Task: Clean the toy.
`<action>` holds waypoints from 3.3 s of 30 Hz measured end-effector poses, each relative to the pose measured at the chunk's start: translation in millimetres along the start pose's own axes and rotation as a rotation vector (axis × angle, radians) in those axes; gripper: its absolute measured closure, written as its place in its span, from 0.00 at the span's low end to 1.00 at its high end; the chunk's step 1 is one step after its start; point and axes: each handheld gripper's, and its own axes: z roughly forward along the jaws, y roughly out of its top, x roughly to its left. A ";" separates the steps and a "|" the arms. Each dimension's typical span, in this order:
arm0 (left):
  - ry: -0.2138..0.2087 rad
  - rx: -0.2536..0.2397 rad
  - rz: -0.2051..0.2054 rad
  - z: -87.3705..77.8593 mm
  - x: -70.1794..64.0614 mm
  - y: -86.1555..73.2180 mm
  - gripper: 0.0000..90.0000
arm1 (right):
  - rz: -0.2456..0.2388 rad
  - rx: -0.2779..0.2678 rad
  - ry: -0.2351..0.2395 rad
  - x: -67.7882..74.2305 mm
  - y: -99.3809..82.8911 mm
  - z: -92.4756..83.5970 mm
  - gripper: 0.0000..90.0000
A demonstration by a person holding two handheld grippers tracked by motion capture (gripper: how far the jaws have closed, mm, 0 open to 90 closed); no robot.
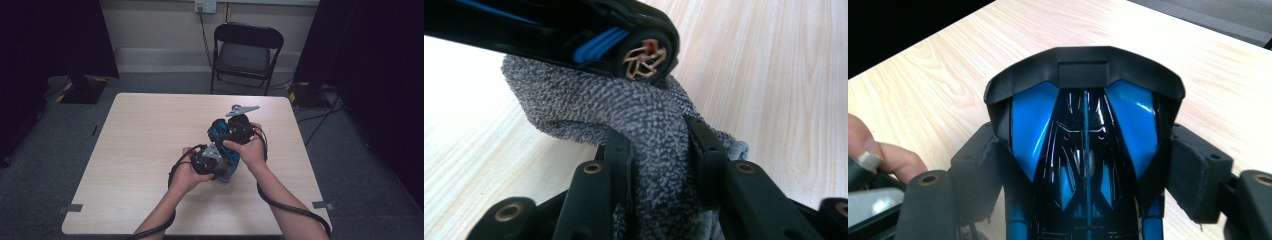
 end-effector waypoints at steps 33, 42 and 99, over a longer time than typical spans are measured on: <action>-0.006 0.008 0.004 -25.6 -2.2 -24.0 0.75 | 0.108 -0.004 -0.076 -56.3 -19.9 -31.2 0.28; 0.041 -0.010 -0.038 -40.3 12.9 -29.7 0.75 | 0.150 0.065 -0.111 -77.7 -61.4 -34.5 0.28; 0.252 0.014 -0.284 -64.6 74.2 -95.7 0.51 | 0.117 0.235 -0.275 -116.7 -107.0 14.0 0.27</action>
